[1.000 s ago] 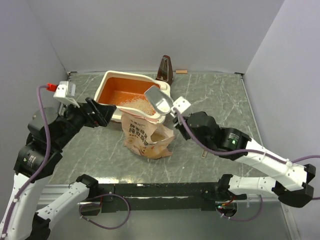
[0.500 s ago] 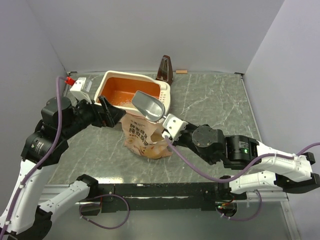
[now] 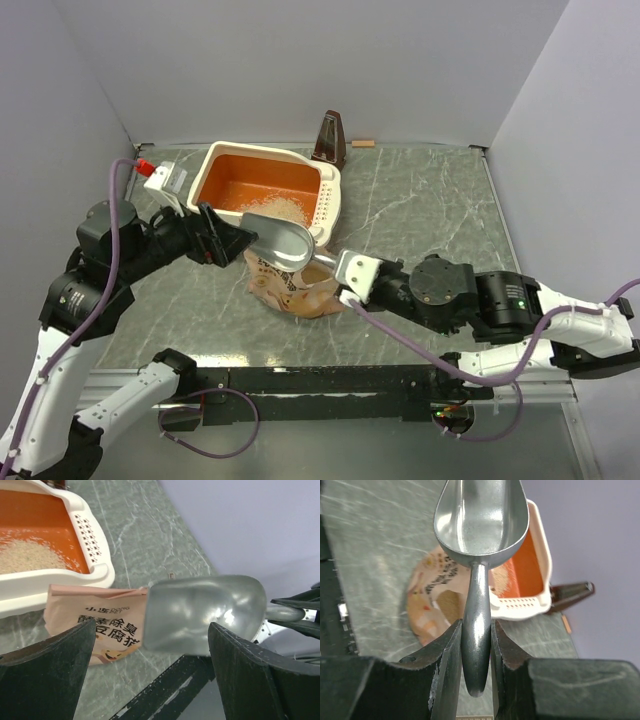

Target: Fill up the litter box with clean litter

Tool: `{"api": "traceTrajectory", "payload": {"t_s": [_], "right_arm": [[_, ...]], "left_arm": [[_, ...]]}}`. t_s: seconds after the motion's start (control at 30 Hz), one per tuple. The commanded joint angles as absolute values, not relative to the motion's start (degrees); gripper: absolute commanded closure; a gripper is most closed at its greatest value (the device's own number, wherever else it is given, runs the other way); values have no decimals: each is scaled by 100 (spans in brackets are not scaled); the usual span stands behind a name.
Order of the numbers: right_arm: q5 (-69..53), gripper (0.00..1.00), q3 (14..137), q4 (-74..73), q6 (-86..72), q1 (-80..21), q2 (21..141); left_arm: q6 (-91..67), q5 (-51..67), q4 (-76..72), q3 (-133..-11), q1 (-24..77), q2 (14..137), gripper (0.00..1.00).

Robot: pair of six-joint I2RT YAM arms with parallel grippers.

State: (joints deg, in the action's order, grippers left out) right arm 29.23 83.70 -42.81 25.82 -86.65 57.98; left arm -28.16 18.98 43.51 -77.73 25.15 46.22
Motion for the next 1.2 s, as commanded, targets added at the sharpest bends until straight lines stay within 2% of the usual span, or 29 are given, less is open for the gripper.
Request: {"api": "traceTrajectory", "payload": {"t_s": [0.0, 0.37, 0.43, 0.8, 0.87, 0.93, 0.97, 1.03, 1.07, 1.1, 1.17], "right_arm": [[2287, 100, 8736, -4228, 2531, -8806, 5476], [1969, 100, 8561, -3991, 2663, -8868, 5370], [1969, 100, 8543, -3955, 2681, -8868, 5353], [2083, 100, 8367, -3797, 2848, -8868, 5238], [2109, 100, 8385, -3788, 2856, -8859, 5247], [2083, 100, 8411, -3814, 2856, -8868, 5273], [2066, 100, 8411, -3832, 2856, -8868, 5300], [2030, 100, 8420, -3850, 2857, -8868, 5309], [2022, 100, 8411, -3850, 2848, -8868, 5317], [2004, 100, 8376, -3841, 2839, -8868, 5309], [1986, 100, 8315, -3754, 2804, -8868, 5256]], "left_arm": [[-2918, 2478, 4008, -7638, 2514, 4579, 3], [-3173, 3347, 3551, -7427, 2514, 4448, 1], [-3234, 3593, 3472, -7357, 2514, 4412, 4], [-3331, 4219, 3261, -7111, 2514, 4201, 36], [-3331, 4315, 3261, -7058, 2514, 4184, 45], [-3322, 4333, 3287, -7014, 2514, 4166, 47], [-3314, 4316, 3296, -7005, 2514, 4140, 51], [-3305, 4245, 3305, -6979, 2514, 4131, 68], [-3296, 4271, 3287, -6970, 2514, 4131, 91], [-3287, 4254, 3296, -6970, 2514, 4140, 99], [-3278, 4193, 3322, -6952, 2514, 4122, 99]]}}
